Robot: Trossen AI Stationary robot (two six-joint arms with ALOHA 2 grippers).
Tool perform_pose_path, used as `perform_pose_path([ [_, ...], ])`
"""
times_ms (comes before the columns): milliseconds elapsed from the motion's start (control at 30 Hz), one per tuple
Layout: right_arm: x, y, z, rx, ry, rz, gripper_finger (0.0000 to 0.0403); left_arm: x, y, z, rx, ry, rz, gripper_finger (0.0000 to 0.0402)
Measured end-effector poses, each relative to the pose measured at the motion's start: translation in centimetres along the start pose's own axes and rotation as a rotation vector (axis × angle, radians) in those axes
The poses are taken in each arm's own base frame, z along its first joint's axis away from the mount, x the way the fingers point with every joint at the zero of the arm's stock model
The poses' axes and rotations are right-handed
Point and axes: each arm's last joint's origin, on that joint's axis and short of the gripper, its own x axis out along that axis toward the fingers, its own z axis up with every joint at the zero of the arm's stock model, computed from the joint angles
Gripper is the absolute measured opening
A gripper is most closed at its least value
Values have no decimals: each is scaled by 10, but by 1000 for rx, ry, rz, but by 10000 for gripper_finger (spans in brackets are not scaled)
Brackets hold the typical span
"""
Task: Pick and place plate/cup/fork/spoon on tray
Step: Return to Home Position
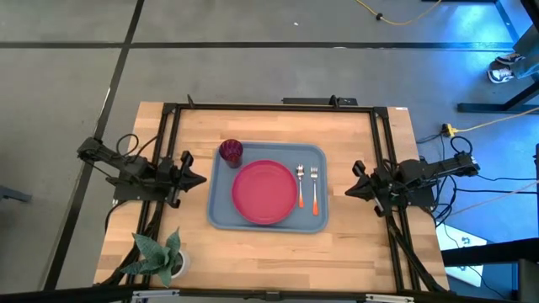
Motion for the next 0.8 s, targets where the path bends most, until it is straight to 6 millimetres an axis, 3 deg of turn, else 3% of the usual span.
perform_pose_path([
  [367,0,-1,-4,-51,48,-18,6,-1,2,-16,69,155,26,0],
  [800,0,-1,-4,-49,46,-18,7,-1,2,-16,69,158,25,0],
])
